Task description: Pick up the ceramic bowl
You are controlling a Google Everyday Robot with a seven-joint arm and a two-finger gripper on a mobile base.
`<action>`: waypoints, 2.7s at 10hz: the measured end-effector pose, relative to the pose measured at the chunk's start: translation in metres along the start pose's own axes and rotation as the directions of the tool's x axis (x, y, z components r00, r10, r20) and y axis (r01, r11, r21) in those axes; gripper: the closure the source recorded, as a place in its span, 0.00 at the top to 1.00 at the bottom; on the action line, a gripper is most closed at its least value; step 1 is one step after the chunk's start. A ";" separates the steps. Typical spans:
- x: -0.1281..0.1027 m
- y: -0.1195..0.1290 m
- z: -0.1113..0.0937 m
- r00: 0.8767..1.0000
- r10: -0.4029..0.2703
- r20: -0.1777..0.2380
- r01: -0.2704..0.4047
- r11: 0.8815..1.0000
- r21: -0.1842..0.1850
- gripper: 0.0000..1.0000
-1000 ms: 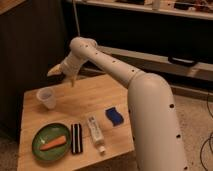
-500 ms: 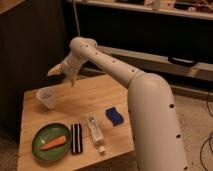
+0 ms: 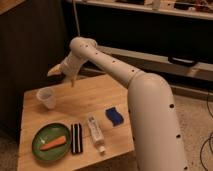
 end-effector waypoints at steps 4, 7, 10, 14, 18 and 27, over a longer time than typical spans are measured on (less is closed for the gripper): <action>-0.011 0.004 -0.005 0.998 -0.057 0.008 0.057 0.998 0.013 0.80; -0.052 0.044 -0.026 0.981 -0.187 0.054 0.185 0.982 0.046 0.80; -0.108 0.074 -0.032 0.939 -0.322 0.122 0.326 0.945 -0.011 0.80; -0.161 0.083 0.013 0.841 -0.497 0.214 0.524 0.847 -0.092 0.80; -0.162 0.082 0.018 0.835 -0.505 0.219 0.533 0.841 -0.093 0.80; -0.176 0.101 0.105 0.702 -0.653 0.283 0.658 0.747 0.094 0.80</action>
